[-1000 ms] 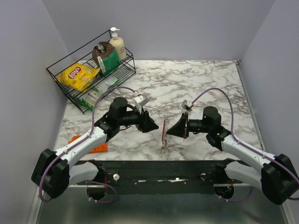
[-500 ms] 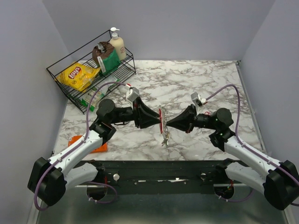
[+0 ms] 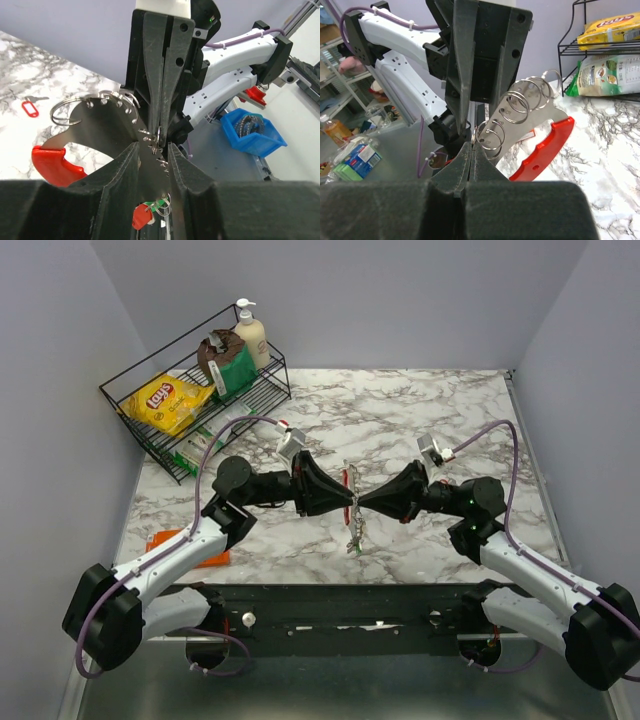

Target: Put the keys on the keyring

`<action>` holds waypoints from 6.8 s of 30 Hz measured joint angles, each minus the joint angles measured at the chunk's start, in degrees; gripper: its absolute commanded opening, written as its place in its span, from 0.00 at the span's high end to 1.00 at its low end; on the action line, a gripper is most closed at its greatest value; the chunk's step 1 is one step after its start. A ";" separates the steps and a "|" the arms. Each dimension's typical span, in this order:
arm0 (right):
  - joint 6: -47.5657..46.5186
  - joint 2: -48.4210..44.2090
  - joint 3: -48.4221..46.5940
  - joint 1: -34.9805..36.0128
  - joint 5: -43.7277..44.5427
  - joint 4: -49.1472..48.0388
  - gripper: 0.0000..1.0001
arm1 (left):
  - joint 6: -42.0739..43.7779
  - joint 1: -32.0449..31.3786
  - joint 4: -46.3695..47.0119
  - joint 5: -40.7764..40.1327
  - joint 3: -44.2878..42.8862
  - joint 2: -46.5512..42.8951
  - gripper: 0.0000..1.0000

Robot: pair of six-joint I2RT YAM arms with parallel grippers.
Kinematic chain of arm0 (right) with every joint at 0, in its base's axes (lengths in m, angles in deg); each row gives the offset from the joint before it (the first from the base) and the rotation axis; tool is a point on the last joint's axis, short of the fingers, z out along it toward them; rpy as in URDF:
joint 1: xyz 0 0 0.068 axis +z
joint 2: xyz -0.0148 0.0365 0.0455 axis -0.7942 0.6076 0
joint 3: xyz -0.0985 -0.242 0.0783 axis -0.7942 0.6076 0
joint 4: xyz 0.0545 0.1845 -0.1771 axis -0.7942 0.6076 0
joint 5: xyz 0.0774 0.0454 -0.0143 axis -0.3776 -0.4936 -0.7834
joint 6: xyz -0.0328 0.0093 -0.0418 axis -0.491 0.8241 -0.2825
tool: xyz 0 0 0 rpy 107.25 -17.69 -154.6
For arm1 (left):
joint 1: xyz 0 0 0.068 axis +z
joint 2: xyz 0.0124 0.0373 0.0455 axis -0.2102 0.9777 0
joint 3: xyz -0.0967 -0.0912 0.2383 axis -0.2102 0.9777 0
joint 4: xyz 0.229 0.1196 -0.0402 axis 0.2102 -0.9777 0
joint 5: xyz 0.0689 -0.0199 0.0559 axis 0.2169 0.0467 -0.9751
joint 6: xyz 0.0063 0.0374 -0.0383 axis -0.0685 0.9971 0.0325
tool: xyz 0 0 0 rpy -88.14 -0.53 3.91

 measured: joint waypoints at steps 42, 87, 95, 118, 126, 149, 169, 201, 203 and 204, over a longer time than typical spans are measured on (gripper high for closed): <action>-17.57 -10.12 -7.69 0.00 4.17 23.85 0.25 | 24.63 -6.43 -42.60 -13.64 -14.69 -1.07 1.00; -23.30 -8.50 8.20 0.00 10.19 38.60 0.70 | 41.16 -14.80 -36.37 -22.14 -9.51 28.83 1.00; -20.94 -7.96 12.55 0.00 12.39 35.65 0.72 | 41.46 -13.35 -32.26 -16.31 -8.81 29.24 1.00; -20.37 -0.85 12.55 0.00 9.18 31.50 0.76 | 43.39 -12.79 -31.87 -10.29 -7.19 23.45 1.00; -20.57 -0.83 12.52 0.00 8.50 31.10 0.99 | 43.43 -12.76 -32.63 -10.10 -7.02 21.57 1.00; -23.96 -3.17 8.04 0.02 8.28 33.16 0.50 | 43.47 -12.15 -33.24 -11.50 -4.35 16.48 1.00; -23.10 2.49 7.54 0.00 3.93 32.83 0.95 | 43.25 -12.15 -33.27 -10.69 -4.35 14.99 1.00; -26.84 -6.05 11.28 0.00 1.70 22.40 0.99 | 27.98 0.70 -16.90 -2.21 4.74 0.37 0.46; -27.78 -7.93 13.94 0.00 0.98 18.86 0.99 | 26.73 0.70 -15.19 -0.13 4.74 0.28 0.46; -28.20 -8.57 14.86 0.00 0.61 17.59 0.99 | 26.08 0.70 -14.32 0.92 4.76 0.33 0.47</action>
